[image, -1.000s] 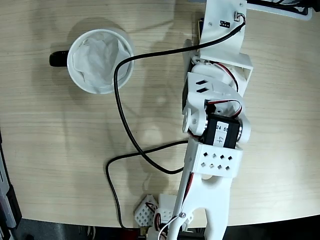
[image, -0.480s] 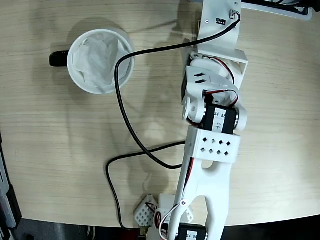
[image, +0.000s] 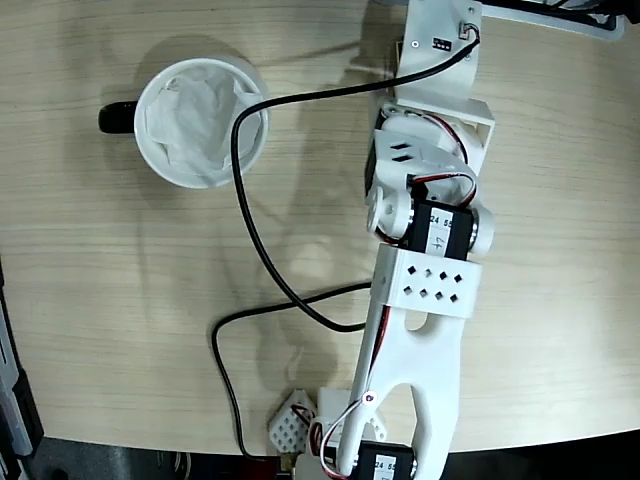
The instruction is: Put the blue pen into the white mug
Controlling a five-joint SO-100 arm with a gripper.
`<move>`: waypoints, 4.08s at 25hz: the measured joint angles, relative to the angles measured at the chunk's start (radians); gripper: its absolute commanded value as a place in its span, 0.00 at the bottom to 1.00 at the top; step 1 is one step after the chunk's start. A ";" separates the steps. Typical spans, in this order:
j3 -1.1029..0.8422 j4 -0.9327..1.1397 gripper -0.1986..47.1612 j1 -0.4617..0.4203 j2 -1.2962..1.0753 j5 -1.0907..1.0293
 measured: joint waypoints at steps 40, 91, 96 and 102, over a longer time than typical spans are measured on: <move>0.000 0.020 0.07 -0.103 0.348 0.014; 1.101 -1.572 0.06 -0.472 0.699 0.028; 1.101 -1.591 0.11 -0.492 0.666 0.028; 1.134 -1.594 0.24 -0.526 0.649 0.028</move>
